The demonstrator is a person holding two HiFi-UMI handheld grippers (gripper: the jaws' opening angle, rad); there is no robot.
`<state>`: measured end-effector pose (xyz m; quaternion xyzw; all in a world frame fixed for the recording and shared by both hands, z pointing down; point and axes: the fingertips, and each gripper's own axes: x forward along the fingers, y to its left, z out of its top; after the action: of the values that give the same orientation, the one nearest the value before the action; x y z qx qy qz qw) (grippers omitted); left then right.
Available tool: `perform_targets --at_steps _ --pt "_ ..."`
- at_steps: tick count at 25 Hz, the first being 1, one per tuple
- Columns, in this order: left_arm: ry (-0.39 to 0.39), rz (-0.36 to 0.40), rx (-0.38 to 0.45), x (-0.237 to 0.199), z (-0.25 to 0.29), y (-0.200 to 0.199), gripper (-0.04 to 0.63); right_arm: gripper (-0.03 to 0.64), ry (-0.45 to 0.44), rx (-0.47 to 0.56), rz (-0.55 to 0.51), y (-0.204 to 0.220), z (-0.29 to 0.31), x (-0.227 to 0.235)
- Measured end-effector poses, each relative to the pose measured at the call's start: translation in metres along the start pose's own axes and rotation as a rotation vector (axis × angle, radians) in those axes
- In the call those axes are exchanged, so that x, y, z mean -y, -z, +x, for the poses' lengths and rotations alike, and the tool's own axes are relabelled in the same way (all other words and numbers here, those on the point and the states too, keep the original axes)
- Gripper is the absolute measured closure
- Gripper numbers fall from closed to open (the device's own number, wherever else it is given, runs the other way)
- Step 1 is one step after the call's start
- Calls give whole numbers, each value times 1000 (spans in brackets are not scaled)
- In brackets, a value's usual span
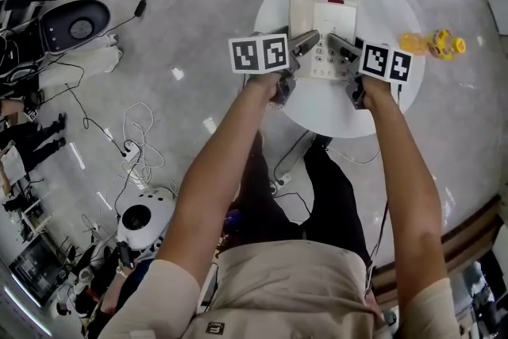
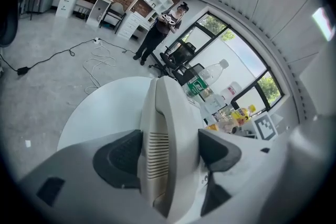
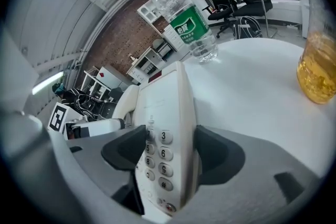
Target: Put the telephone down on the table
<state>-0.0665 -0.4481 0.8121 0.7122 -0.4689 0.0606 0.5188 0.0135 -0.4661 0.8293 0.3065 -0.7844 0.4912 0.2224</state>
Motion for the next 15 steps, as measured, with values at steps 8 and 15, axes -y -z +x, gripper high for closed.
perform_targets --at_steps 8,15 --pt "-47 82 54 2 -12 -8 259 333 99 -18 -62 1 -5 2" --pt "-85 148 126 10 -50 -30 259 391 176 -27 -98 -2 -29 -3"
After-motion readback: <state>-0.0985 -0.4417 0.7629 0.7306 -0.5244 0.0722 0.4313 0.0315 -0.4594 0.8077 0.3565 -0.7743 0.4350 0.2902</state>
